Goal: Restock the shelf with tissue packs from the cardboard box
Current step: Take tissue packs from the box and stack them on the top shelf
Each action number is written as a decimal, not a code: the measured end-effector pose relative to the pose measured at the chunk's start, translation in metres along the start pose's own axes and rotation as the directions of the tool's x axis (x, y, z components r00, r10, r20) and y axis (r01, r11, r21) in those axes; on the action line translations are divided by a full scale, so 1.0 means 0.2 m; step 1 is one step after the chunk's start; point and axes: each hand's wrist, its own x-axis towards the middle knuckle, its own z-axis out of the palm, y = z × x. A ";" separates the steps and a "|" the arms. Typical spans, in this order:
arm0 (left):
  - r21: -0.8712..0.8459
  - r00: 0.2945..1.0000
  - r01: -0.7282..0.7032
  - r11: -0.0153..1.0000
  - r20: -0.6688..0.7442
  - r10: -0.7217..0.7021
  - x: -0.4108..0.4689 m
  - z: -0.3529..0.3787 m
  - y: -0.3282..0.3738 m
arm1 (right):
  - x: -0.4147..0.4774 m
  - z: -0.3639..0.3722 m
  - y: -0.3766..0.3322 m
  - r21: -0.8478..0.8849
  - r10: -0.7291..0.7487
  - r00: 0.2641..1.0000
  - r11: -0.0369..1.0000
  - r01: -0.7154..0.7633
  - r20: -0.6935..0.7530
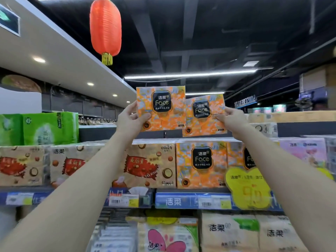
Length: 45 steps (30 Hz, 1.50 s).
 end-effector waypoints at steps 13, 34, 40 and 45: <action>-0.071 1.000 -0.008 0.997 0.008 0.008 0.13 0.13 -0.05 | 0.08 0.04 0.08 -0.148 0.175 0.974 0.977 -0.154 0.142; -0.127 0.993 -0.045 0.991 0.100 0.058 -0.06 0.83 0.12 | -0.05 -0.40 -0.18 0.049 -0.164 0.979 0.986 0.159 0.125; 0.038 0.995 -0.086 0.996 0.047 0.084 -0.11 1.16 0.08 | -0.01 -0.61 -0.02 0.029 -0.131 0.991 0.991 0.132 -0.038; 0.364 0.991 -0.129 0.922 0.020 0.131 -0.13 1.31 -0.01 | 0.02 -0.68 0.12 -0.007 -0.033 0.995 0.999 0.032 -0.090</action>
